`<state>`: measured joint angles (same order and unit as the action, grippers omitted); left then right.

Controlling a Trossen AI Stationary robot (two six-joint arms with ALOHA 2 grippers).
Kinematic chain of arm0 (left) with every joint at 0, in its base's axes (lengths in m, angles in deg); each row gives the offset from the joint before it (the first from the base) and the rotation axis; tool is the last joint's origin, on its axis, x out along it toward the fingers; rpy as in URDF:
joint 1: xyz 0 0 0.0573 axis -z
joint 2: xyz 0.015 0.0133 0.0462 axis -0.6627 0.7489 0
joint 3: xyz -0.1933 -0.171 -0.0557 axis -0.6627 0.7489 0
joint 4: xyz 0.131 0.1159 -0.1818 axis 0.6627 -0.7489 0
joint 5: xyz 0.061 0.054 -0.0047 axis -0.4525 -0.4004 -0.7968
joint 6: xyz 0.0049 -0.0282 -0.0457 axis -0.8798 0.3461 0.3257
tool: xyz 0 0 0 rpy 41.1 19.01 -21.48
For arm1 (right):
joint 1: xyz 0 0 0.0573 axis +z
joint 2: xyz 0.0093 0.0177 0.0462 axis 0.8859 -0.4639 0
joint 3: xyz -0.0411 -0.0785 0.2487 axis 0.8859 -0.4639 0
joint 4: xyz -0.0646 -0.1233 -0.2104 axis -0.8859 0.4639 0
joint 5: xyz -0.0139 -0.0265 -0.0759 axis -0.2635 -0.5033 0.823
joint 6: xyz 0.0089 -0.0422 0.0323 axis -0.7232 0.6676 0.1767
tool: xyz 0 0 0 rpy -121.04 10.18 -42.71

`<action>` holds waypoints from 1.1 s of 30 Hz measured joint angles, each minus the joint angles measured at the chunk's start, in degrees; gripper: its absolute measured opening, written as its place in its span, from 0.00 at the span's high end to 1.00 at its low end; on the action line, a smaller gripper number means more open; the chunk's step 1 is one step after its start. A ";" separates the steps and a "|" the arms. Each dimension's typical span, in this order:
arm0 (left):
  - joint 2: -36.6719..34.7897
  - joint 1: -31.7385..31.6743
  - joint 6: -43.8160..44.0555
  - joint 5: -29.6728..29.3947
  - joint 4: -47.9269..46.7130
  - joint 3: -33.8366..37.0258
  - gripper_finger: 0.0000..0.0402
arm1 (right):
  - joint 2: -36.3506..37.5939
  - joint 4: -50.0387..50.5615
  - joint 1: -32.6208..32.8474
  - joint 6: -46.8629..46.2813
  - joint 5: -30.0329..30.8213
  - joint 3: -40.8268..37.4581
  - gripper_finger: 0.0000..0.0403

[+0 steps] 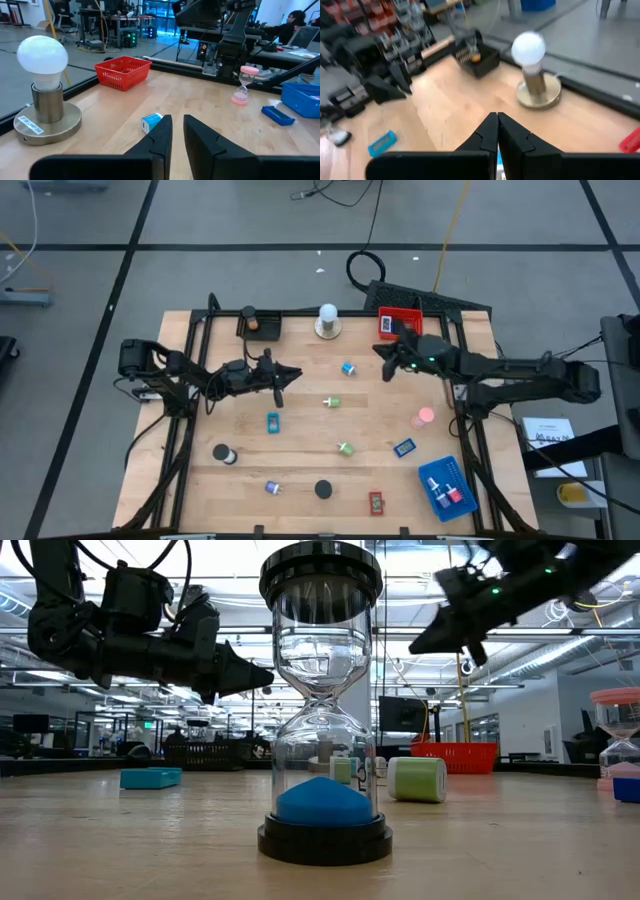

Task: Pick & Place Office items
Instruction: Put the green charger adapter into the blue bin

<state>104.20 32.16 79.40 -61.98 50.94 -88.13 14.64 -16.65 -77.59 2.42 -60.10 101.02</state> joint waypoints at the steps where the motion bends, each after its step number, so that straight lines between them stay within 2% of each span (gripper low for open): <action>1: 0.00 0.00 0.00 -0.02 0.00 -0.02 0.86 | -1.78 1.27 0.43 -0.19 -0.06 1.46 1.00; 5: 0.00 0.00 0.02 -0.02 0.00 -0.02 0.86 | -8.88 7.66 2.07 -1.54 -1.82 7.87 0.96; 9: 0.00 0.00 0.02 -0.02 -0.02 -0.02 0.86 | -15.23 15.44 3.27 -1.58 -5.04 14.66 0.88; 15: 0.00 0.00 0.04 -0.02 -0.03 -0.04 0.86 | -24.54 27.48 5.33 -1.29 -8.55 24.86 0.70; 22: 0.00 0.00 0.04 -0.02 -0.04 -0.04 0.86 | -35.28 37.16 9.29 2.74 -14.63 32.68 0.45; 28: 0.00 0.00 0.06 -0.02 -0.04 -0.07 0.86 | -42.60 40.31 12.22 8.24 -14.93 38.08 0.27; 33: 0.00 0.02 0.06 -0.01 -0.06 -0.07 0.86 | -46.45 36.13 13.64 13.20 -14.08 39.72 0.22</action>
<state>104.20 32.18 79.47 -61.99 50.88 -88.20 -31.82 19.48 -63.95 15.62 -74.18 140.73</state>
